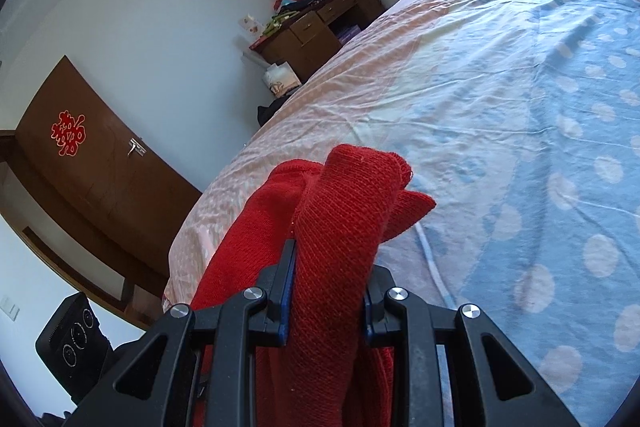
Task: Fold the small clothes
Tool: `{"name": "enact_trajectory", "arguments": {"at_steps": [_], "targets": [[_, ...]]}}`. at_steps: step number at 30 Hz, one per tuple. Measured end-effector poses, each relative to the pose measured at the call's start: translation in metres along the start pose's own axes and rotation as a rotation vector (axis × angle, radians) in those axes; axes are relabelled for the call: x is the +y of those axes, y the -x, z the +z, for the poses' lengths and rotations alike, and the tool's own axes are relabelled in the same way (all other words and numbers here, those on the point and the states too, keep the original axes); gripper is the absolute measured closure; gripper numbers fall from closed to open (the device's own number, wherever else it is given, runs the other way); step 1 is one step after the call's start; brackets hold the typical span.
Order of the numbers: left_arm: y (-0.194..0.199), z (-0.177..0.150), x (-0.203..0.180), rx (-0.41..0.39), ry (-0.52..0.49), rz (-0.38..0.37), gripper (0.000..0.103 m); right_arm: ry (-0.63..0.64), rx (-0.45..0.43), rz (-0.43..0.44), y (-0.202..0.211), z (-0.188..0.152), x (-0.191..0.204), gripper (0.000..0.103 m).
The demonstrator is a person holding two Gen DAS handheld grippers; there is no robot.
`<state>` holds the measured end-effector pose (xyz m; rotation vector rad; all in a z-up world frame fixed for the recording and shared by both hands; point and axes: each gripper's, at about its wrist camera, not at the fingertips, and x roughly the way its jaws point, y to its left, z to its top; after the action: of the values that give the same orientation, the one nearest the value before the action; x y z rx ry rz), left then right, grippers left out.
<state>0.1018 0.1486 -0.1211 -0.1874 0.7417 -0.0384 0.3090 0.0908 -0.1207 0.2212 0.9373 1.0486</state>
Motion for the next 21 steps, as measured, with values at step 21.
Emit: {"name": "enact_trajectory", "arguments": {"at_steps": [21], "targets": [[-0.002,-0.010,0.012,0.029,0.031,0.029,0.048,-0.040,0.017,-0.050,-0.010,-0.011,-0.019,0.072]]}}
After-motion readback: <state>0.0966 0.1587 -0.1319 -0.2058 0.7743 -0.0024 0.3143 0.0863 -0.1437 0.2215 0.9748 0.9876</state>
